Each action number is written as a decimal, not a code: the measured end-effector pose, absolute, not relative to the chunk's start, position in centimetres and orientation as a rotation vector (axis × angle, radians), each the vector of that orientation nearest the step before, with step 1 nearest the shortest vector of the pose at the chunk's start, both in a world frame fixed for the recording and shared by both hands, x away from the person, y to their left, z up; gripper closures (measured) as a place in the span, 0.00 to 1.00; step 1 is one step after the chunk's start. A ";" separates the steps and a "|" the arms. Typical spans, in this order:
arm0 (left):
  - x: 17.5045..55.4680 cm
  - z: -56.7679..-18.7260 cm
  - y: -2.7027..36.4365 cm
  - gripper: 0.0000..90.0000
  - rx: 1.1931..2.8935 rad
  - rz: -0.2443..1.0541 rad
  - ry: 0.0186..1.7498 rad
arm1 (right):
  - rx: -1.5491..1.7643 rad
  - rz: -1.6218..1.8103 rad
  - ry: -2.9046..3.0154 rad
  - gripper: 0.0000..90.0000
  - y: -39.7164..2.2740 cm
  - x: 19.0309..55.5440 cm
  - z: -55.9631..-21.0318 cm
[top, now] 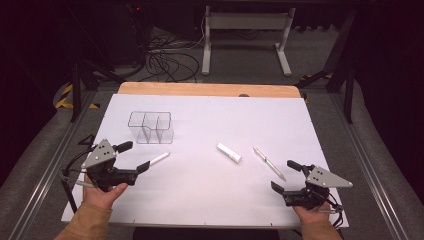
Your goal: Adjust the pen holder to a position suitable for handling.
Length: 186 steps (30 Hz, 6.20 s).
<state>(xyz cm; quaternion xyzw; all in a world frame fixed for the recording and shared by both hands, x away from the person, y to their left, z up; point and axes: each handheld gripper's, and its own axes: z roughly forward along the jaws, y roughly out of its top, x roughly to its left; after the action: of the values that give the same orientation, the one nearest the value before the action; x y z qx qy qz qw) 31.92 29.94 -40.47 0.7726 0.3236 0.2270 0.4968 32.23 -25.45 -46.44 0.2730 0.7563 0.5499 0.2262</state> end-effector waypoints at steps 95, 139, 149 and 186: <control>47.6 -39.3 29.5 0.69 2.650 0.430 0.787 | 0.729 1.542 2.118 0.11 -25.4 32.4 -46.7; 41.5 -35.5 21.2 0.97 2.755 0.202 0.187 | 0.712 1.551 2.163 0.12 -25.2 32.6 -47.0; 39.5 -36.8 17.2 0.97 2.721 0.127 0.093 | 0.715 1.550 2.164 0.12 -25.2 32.6 -47.0; 35.9 -36.3 17.4 0.38 2.398 0.265 0.227 | 0.706 1.554 2.147 0.09 -25.0 32.3 -46.5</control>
<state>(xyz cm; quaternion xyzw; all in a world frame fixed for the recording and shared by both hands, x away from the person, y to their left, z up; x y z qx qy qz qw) 35.86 17.41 -36.32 0.9265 0.0879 0.1024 0.3514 32.26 -25.03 -46.53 0.2521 0.7674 0.5553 0.1981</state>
